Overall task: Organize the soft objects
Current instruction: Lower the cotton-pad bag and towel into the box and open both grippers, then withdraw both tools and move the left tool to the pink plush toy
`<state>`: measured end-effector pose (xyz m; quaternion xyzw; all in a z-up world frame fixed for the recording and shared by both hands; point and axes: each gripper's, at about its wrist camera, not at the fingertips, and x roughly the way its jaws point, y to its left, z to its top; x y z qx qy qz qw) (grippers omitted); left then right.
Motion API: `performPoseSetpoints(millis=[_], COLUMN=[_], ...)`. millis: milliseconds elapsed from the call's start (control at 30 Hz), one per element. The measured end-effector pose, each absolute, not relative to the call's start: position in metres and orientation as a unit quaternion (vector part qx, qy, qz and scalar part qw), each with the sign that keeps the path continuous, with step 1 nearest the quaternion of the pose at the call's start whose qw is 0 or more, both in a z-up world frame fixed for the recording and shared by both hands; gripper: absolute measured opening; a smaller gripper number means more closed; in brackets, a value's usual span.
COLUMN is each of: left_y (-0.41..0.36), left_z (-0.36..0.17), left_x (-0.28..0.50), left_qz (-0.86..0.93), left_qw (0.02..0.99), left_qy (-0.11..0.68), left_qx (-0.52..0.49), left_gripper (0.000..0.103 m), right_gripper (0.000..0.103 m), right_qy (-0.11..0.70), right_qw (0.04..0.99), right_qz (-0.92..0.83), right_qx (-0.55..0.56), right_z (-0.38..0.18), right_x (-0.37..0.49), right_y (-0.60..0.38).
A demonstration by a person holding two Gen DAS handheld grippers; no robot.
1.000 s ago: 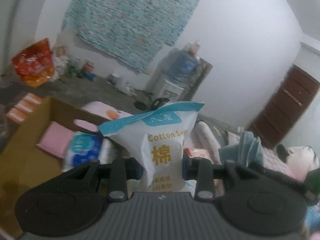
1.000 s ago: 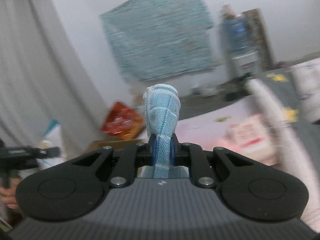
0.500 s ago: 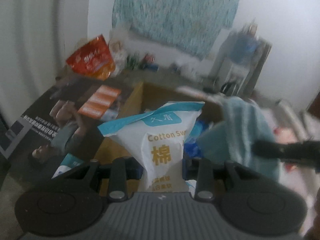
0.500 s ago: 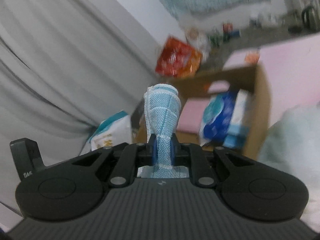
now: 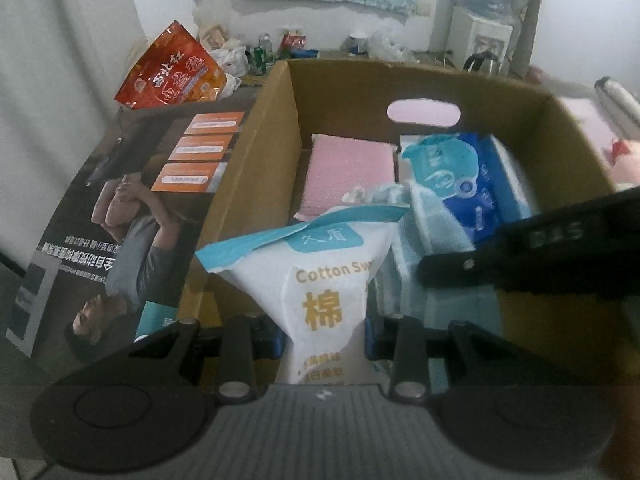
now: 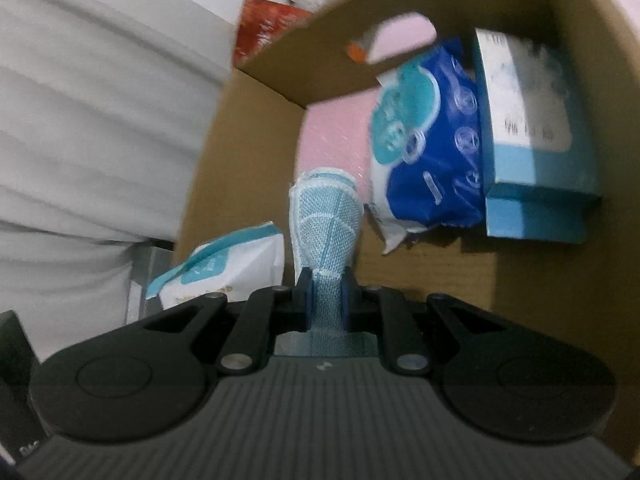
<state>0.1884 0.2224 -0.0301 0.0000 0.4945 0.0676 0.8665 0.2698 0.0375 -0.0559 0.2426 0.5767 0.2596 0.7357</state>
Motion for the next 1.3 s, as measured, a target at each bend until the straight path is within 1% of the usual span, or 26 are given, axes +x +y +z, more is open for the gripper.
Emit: performPoseSetpoints(millis=[200, 267, 300, 333, 367, 400, 433, 500, 533, 567, 600, 633, 667, 733, 833, 900, 967, 1100, 1267, 1300], left_y=[0.216, 0.216, 0.215, 0.215, 0.214, 0.214, 0.213, 0.212, 0.213, 0.214, 0.214, 0.215, 0.216, 0.219, 0.223, 0.223, 0.219, 0.204, 0.167, 0.156], left_z=[-0.037, -0.035, -0.033, -0.031, -0.028, -0.025, -0.020, -0.012, -0.010, -0.008, -0.008, -0.009, -0.010, -0.011, -0.007, 0.002, 0.013, 0.040, 0.072, 0.077], left_x=[0.194, 0.192, 0.190, 0.190, 0.188, 0.186, 0.183, 0.177, 0.176, 0.174, 0.173, 0.172, 0.172, 0.170, 0.162, 0.154, 0.147, 0.134, 0.129, 0.128], left_qz=[0.062, 0.056, 0.054, 0.053, 0.054, 0.060, 0.067, 0.076, 0.077, 0.076, 0.074, 0.076, 0.079, 0.083, 0.082, 0.080, 0.078, 0.055, 0.007, -0.004], left_qw=[0.863, 0.862, 0.863, 0.864, 0.866, 0.870, 0.876, 0.883, 0.884, 0.885, 0.884, 0.882, 0.880, 0.880, 0.882, 0.889, 0.895, 0.909, 0.924, 0.926], left_qy=[0.501, 0.503, 0.502, 0.501, 0.497, 0.489, 0.477, 0.462, 0.458, 0.457, 0.459, 0.462, 0.466, 0.467, 0.463, 0.452, 0.439, 0.410, 0.379, 0.375], left_qx=[0.020, 0.015, 0.014, 0.014, 0.017, 0.023, 0.032, 0.049, 0.052, 0.052, 0.050, 0.048, 0.046, 0.033, 0.002, -0.011, -0.021, -0.042, -0.045, -0.042], left_gripper=[0.043, 0.049, 0.050, 0.054, 0.064, 0.067, 0.068, 0.066, 0.061, 0.056, 0.053, 0.046, 0.044, 0.044, 0.044, 0.049, 0.056, 0.064, 0.076, 0.077], right_gripper=[0.016, 0.022, 0.023, 0.026, 0.027, 0.027, 0.027, 0.027, 0.026, 0.024, 0.024, 0.022, 0.020, 0.020, 0.021, 0.022, 0.022, 0.024, 0.034, 0.036], right_qy=[0.591, 0.589, 0.586, 0.582, 0.576, 0.569, 0.563, 0.557, 0.558, 0.560, 0.565, 0.573, 0.583, 0.594, 0.585, 0.566, 0.538, 0.491, 0.425, 0.416], right_qw=[0.726, 0.730, 0.733, 0.736, 0.741, 0.748, 0.754, 0.759, 0.761, 0.761, 0.758, 0.753, 0.746, 0.737, 0.737, 0.748, 0.763, 0.778, 0.805, 0.811], right_qz=[0.248, 0.249, 0.249, 0.251, 0.253, 0.254, 0.254, 0.256, 0.258, 0.258, 0.258, 0.256, 0.255, 0.256, 0.274, 0.289, 0.309, 0.338, 0.345, 0.339], right_qx=[0.249, 0.240, 0.239, 0.238, 0.235, 0.229, 0.224, 0.217, 0.208, 0.202, 0.198, 0.196, 0.196, 0.195, 0.196, 0.190, 0.182, 0.198, 0.227, 0.234], right_z=[-0.070, -0.066, -0.064, -0.059, -0.053, -0.052, -0.046, -0.040, -0.038, -0.038, -0.045, -0.051, -0.057, -0.068, -0.061, -0.043, -0.021, 0.020, 0.059, 0.064], right_x=[0.274, 0.275, 0.279, 0.278, 0.276, 0.277, 0.274, 0.271, 0.269, 0.268, 0.272, 0.272, 0.272, 0.273, 0.268, 0.263, 0.254, 0.236, 0.210, 0.207], right_y=[0.044, 0.043, 0.043, 0.037, 0.035, 0.031, 0.030, 0.030, 0.032, 0.033, 0.036, 0.040, 0.042, 0.046, 0.045, 0.040, 0.029, -0.011, -0.093, -0.110])
